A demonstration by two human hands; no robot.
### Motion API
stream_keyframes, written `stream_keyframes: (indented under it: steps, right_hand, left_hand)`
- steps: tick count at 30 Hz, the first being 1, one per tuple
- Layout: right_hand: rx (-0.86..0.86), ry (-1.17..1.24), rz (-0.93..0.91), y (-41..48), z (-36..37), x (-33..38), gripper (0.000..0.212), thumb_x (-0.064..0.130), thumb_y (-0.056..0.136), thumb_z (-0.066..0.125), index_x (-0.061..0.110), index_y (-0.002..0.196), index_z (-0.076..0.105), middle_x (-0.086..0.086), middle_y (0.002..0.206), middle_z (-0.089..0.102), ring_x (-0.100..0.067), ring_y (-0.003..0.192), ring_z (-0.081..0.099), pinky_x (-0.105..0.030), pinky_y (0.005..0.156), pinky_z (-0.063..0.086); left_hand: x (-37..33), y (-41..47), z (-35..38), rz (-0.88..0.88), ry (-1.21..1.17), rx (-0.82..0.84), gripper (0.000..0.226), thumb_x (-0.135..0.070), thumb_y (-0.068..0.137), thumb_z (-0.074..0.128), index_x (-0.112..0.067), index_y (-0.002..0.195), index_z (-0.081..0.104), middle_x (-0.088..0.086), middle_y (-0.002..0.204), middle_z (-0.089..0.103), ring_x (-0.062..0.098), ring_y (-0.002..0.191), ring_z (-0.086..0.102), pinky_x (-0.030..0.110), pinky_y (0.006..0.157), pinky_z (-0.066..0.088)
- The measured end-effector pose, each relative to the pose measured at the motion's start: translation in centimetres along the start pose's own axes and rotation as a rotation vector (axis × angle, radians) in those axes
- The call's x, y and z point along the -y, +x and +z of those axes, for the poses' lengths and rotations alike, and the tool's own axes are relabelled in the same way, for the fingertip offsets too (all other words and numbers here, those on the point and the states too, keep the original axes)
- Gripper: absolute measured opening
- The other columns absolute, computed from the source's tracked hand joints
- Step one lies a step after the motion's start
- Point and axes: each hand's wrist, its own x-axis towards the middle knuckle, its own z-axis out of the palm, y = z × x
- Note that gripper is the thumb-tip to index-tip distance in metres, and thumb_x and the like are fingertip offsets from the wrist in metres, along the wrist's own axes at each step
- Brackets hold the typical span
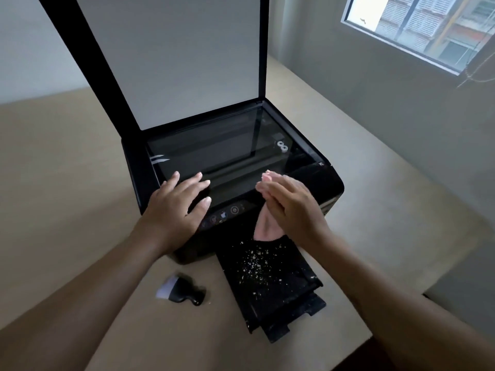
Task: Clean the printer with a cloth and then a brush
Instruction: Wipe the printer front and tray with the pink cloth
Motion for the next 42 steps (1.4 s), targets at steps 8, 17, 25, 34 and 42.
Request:
stream_keyframes:
  steps: [8, 17, 25, 34, 42]
  right_hand:
    - [-0.087, -0.007, 0.216, 0.2, 4.9, 7.8, 0.028, 0.033, 0.094, 0.055, 0.011, 0.104, 0.069, -0.006, 0.121, 0.066, -0.024, 0.127, 0.052, -0.036, 0.114, 0.032]
    - [-0.008, 0.18, -0.072, -0.5, 5.1, 9.6, 0.024, 0.022, 0.094, 0.056, 0.01, 0.107, 0.072, -0.006, 0.116, 0.07, -0.022, 0.117, 0.061, -0.039, 0.1, 0.047]
    - [0.102, 0.154, -0.39, -1.1, 8.6, 14.9, 0.018, 0.016, 0.093, 0.062, 0.009, 0.108, 0.071, -0.007, 0.12, 0.068, -0.021, 0.121, 0.059, -0.039, 0.107, 0.043]
    - [0.209, 0.199, -0.418, -1.6, 9.0, 16.4, 0.023, 0.017, 0.093, 0.061, 0.008, 0.114, 0.068, -0.009, 0.128, 0.065, -0.024, 0.128, 0.054, -0.039, 0.113, 0.036]
    - [-0.41, 0.102, 0.331, 0.9, -2.6, 2.2, 0.019, 0.016, 0.098, 0.055, 0.01, 0.113, 0.065, -0.008, 0.12, 0.065, -0.019, 0.116, 0.059, -0.036, 0.095, 0.052]
  left_hand:
    - [3.6, 0.2, -0.1, -0.013, -0.105, -0.167, 0.047, -0.024, 0.098, 0.03, -0.018, 0.139, 0.051, -0.004, 0.151, 0.042, 0.013, 0.145, 0.025, 0.027, 0.117, 0.01]
    - [6.4, 2.2, -2.3, 0.047, -0.152, -0.036, 0.041, -0.01, 0.101, 0.036, -0.017, 0.14, 0.05, 0.002, 0.156, 0.036, 0.012, 0.147, 0.02, 0.032, 0.121, 0.012]
    - [7.2, 3.1, -2.6, 0.083, -0.091, -0.02, 0.046, -0.017, 0.098, 0.032, -0.02, 0.142, 0.048, -0.001, 0.157, 0.034, 0.012, 0.147, 0.021, 0.033, 0.12, 0.011]
    - [8.2, 3.1, -2.6, 0.104, -0.052, -0.05, 0.042, -0.011, 0.102, 0.036, -0.021, 0.14, 0.05, -0.003, 0.156, 0.035, 0.012, 0.147, 0.023, 0.03, 0.116, 0.01]
    - [5.4, 3.8, -2.2, -0.031, 0.032, -0.035, 0.043, -0.032, 0.1, 0.041, -0.023, 0.142, 0.043, 0.0, 0.159, 0.03, 0.016, 0.149, 0.016, 0.043, 0.119, 0.005]
